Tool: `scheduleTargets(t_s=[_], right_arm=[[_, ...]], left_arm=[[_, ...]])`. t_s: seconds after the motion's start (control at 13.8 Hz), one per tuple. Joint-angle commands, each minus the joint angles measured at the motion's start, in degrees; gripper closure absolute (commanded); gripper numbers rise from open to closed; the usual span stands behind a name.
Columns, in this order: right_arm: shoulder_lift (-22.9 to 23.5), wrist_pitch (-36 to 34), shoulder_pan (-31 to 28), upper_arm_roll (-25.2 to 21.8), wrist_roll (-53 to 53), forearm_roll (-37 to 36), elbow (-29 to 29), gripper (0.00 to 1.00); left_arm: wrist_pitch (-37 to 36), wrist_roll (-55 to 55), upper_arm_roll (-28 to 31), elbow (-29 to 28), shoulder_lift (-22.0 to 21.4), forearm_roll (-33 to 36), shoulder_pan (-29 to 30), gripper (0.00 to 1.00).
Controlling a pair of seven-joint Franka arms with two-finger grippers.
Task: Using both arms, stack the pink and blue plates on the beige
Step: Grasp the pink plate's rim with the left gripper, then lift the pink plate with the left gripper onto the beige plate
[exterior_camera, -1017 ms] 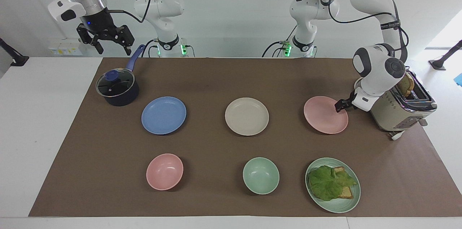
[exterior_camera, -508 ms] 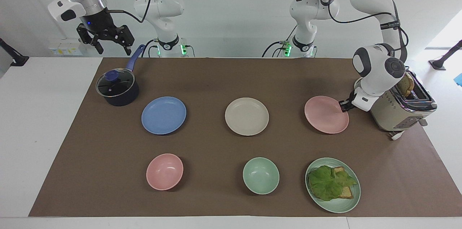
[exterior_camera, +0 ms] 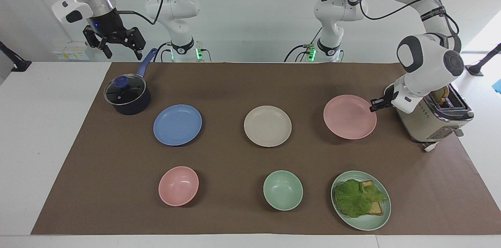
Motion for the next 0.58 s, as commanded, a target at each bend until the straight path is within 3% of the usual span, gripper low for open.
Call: scheduleTargets(t_s=[0.0, 0.29, 0.51], right_arm=[[0.1, -0.14, -0.74, 0.22, 0.54, 1.07, 0.21, 0.0], [0.1, -0.14, -0.74, 0.31, 0.54, 1.07, 0.21, 0.0], [0.1, -0.14, -0.74, 0.22, 0.54, 1.07, 0.12, 0.0]], left_arm=[[-2.49, -0.09, -0.08, 1.56, -0.97, -4.81, -0.16, 1.0], [1.45, -1.4, -1.4, 0.24, -1.59, -11.76, -5.16, 1.0], [7.43, -9.21, -1.49, -1.17, -2.03, -12.39, -13.5, 1.0]])
